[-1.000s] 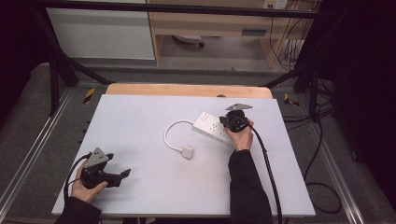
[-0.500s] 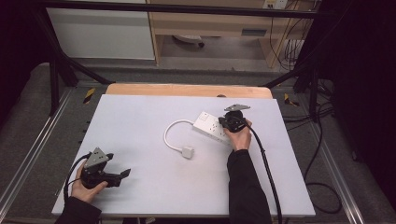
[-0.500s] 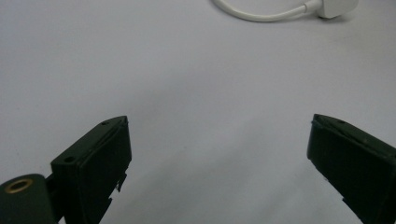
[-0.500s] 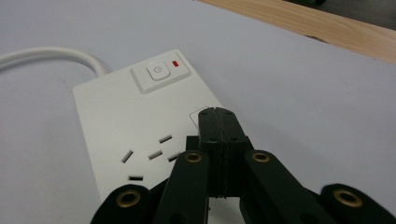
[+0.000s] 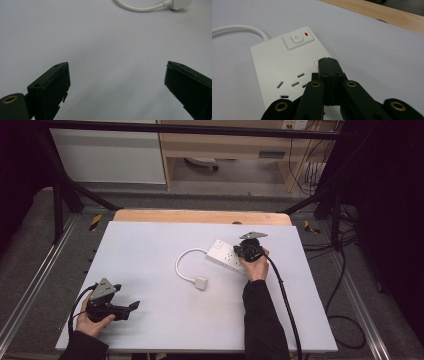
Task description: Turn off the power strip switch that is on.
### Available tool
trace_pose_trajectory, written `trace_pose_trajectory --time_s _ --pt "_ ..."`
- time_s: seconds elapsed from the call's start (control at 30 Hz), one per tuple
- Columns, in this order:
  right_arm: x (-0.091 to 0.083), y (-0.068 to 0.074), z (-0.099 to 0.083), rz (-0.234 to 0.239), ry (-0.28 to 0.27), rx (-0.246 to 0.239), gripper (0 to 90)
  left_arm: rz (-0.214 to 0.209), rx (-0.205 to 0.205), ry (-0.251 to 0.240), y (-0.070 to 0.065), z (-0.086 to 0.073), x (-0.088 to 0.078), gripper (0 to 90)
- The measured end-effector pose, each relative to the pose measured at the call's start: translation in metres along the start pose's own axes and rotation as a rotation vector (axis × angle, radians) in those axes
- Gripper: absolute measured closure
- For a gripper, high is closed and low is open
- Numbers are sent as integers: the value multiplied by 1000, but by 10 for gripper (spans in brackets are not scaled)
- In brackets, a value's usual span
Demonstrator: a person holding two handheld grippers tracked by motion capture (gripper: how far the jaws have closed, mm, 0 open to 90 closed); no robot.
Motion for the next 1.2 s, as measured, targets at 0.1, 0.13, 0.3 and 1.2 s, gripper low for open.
trace_pose_trajectory --time_s 0.1,0.13,0.3,1.2 --pt "0 0 0 0 0 1 900 0 0 1 0 0 0 61" --pt "0 0 0 0 0 -1 900 0 1 1 0 0 0 61" --pt "0 0 0 -4 0 -11 900 1 1 1 0 0 0 61" --pt "1 0 -1 -16 17 -15 900 3 3 1 0 0 0 61"
Point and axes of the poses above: each handheld gripper's, and its own axes: x roughly forward along the jaws, z roughly out of its top, y roughly to its left, the point moved 3 cm from there along x, roughly forward along the jaws, and after that the axes turned 9 degrees about x, right-handed, at the moved point
